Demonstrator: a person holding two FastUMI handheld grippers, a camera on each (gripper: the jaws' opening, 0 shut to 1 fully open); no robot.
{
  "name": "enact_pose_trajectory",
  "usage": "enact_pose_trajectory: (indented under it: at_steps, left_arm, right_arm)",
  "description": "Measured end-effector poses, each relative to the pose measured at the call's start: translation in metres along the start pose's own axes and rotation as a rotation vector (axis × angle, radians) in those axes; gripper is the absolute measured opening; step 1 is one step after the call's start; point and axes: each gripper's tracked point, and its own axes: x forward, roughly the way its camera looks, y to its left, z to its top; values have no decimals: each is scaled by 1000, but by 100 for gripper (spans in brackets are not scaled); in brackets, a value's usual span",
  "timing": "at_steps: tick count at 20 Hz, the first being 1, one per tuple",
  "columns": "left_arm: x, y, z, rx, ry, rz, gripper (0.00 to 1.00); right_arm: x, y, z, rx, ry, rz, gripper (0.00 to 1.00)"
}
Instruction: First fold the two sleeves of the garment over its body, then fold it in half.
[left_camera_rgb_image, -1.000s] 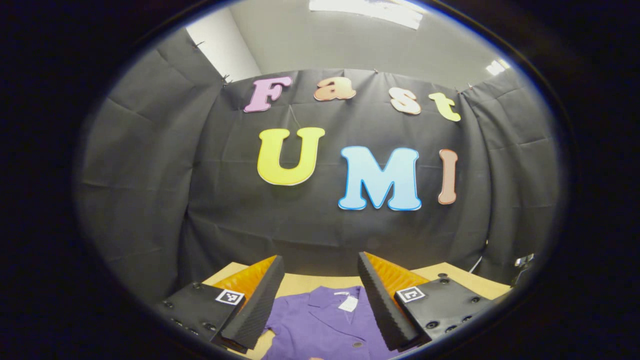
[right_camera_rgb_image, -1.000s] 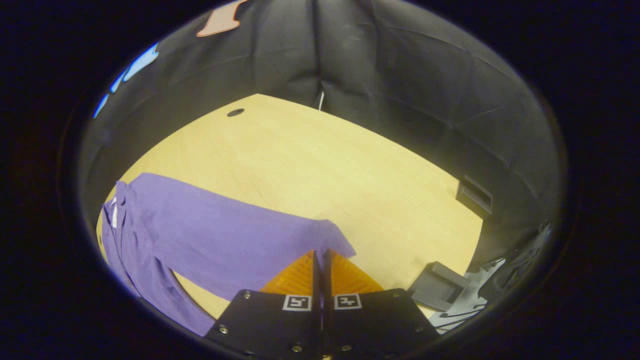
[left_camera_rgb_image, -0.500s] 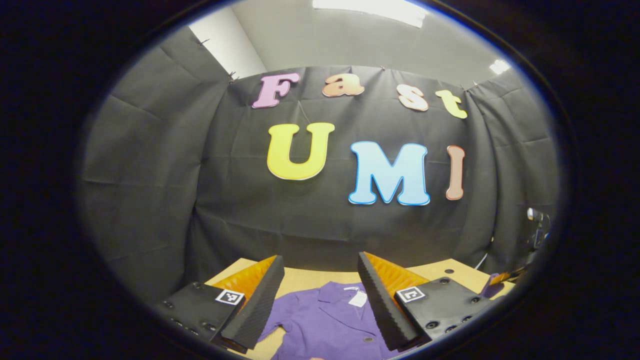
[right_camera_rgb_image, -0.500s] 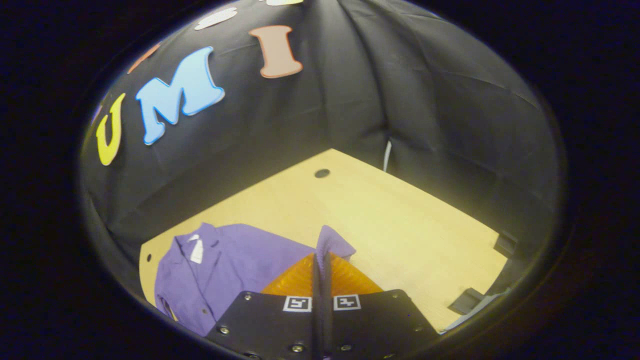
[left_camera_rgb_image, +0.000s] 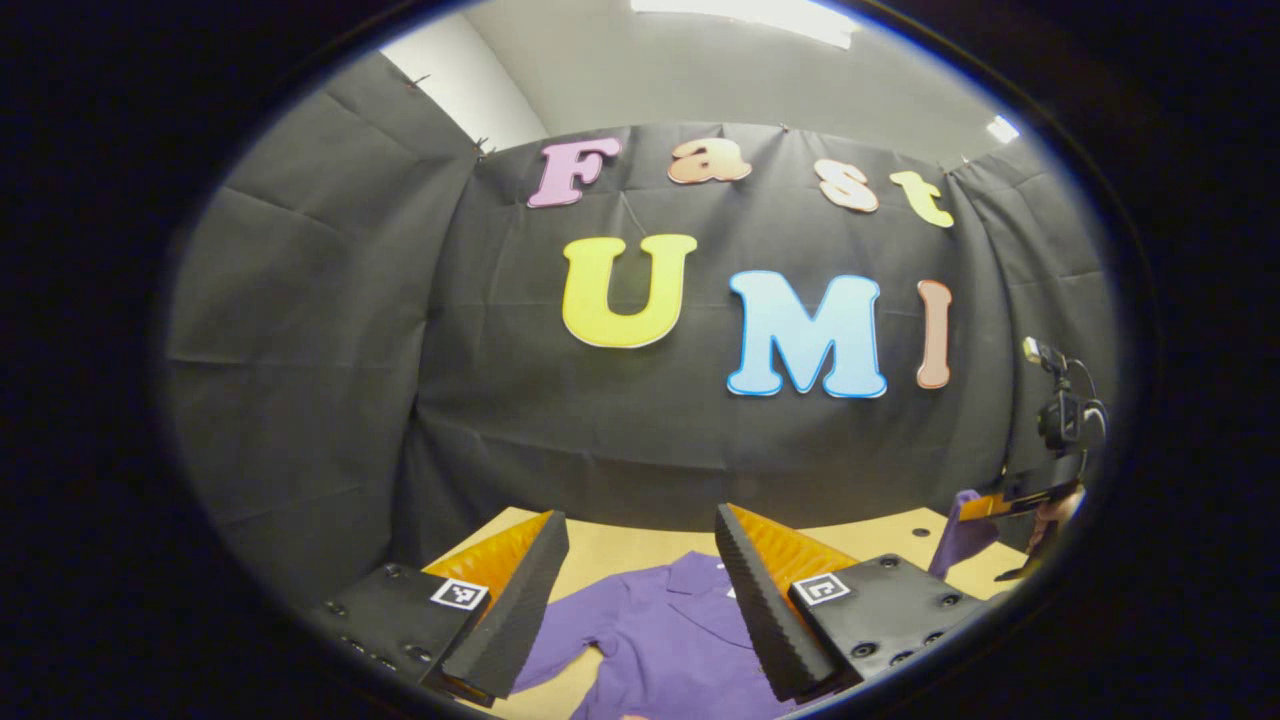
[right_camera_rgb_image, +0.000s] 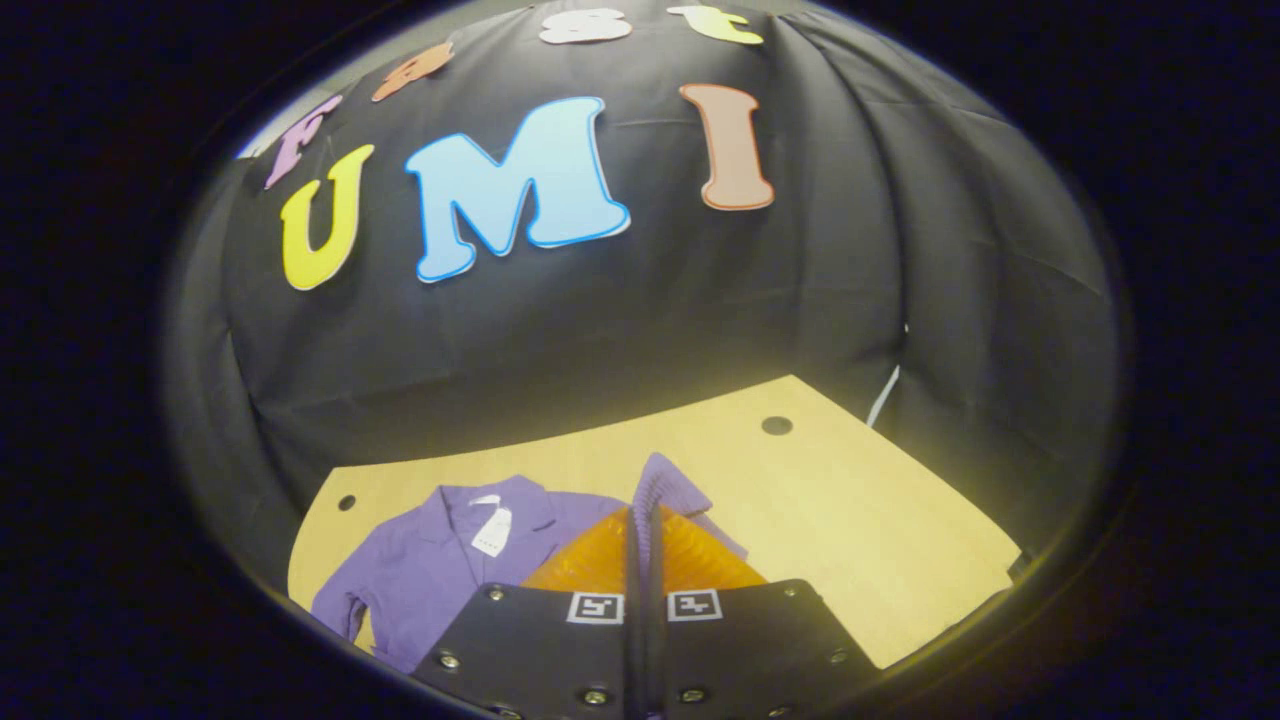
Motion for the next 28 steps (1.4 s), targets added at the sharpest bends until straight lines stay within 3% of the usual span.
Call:
enact_pose_trajectory:
  at_steps: [5, 15, 22, 28]
  left_arm:
    - [-3, 19, -6, 1, 13, 36, 94]
    - [-11, 57, -30, -12, 70, 97, 95]
    - [-32, 96, -47, -37, 107, 161, 95]
    - [-46, 115, -50, -32, 111, 199, 95]
  right_arm:
    - [20, 63, 23, -53, -45, 115, 1]
    - [49, 181, 11, -176, -63, 313, 1]
    - [73, 247, -60, -286, 50, 391, 1]
    - [77, 266, -104, -361, 123, 406, 1]
